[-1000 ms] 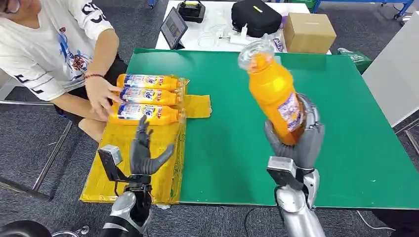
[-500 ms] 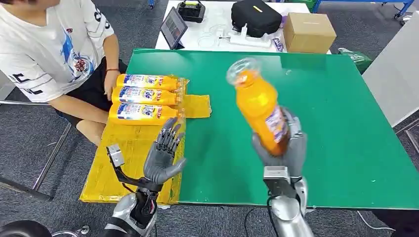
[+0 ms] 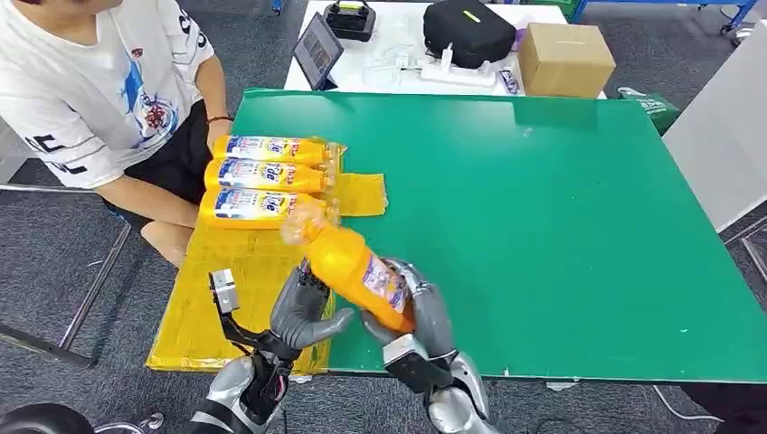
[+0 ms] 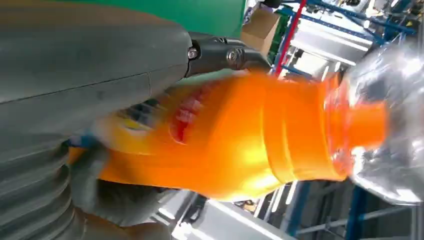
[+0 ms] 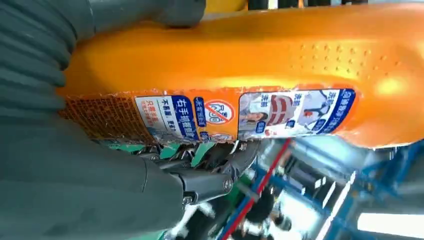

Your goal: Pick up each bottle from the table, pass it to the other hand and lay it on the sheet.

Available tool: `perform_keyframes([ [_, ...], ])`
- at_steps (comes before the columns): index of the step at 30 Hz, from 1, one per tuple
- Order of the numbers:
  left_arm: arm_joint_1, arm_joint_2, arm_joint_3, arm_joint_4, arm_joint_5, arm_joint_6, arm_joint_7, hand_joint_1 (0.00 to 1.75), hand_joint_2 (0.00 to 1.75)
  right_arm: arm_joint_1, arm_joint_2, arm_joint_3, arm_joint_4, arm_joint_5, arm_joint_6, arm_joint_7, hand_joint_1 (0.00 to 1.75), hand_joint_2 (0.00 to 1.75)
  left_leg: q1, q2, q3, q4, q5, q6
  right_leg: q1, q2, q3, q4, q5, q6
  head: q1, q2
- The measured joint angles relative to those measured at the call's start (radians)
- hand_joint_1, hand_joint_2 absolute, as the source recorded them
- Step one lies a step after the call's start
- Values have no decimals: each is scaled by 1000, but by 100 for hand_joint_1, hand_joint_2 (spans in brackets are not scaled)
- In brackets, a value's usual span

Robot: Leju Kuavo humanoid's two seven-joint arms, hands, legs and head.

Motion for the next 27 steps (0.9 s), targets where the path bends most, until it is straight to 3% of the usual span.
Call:
perform_keyframes([
  [12,-17,28,1,60,29,4,14,0,175,-93,57,127,228,44,-42,-5,175,175,1,0,0,0,0,0,0,0,-1,0,0,0,-1,0],
  [25,-14,42,10,80,55,9,22,0,175,-129,64,152,306,48,-40,5,175,175,1,1,0,0,0,0,0,0,-2,0,0,0,-1,0],
  [26,-14,42,11,80,56,11,22,150,175,-130,64,153,310,49,-39,5,175,175,1,0,0,0,0,0,0,0,-2,0,0,0,0,0],
  [27,-13,42,11,80,56,11,22,175,175,-131,64,153,312,49,-40,6,175,175,1,0,0,0,0,0,0,0,-2,0,0,0,-1,0],
])
